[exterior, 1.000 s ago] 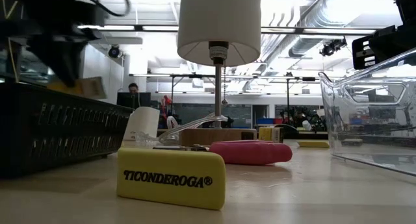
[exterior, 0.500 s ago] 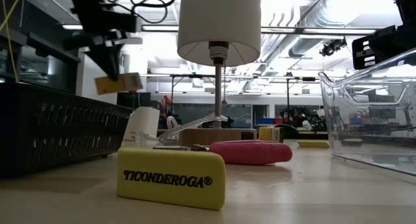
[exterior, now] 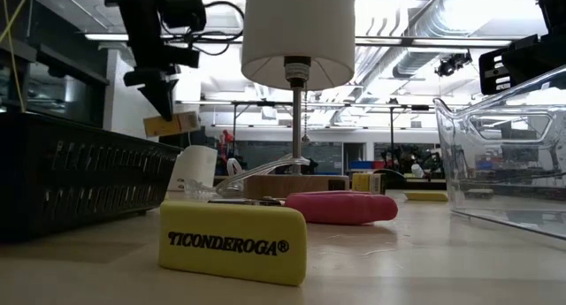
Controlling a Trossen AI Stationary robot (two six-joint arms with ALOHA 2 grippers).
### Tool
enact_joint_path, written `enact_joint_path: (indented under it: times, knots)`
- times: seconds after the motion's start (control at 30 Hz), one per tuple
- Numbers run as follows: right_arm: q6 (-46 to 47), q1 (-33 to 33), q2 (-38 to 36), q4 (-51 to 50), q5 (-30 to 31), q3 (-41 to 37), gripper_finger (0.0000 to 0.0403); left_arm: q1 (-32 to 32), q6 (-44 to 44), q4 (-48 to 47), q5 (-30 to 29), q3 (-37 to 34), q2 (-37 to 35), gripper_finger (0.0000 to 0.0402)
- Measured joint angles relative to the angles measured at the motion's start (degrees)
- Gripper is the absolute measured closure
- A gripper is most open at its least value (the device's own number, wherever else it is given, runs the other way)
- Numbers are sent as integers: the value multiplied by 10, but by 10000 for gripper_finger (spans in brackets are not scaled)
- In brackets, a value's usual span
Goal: Pick & Place School Supplies
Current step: Put the crayon box into the white bin
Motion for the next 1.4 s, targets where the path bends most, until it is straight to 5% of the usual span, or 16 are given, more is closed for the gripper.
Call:
enact_joint_path:
  times: [0.27,0.83,1.4]
  knots:
    - [0,0,0,0,0,0,298,87,71,23,43,0,43,370]
    - [0,0,0,0,0,0,298,133,106,37,124,0,179,369]
    - [0,0,0,0,0,0,298,130,102,36,119,2,164,286]
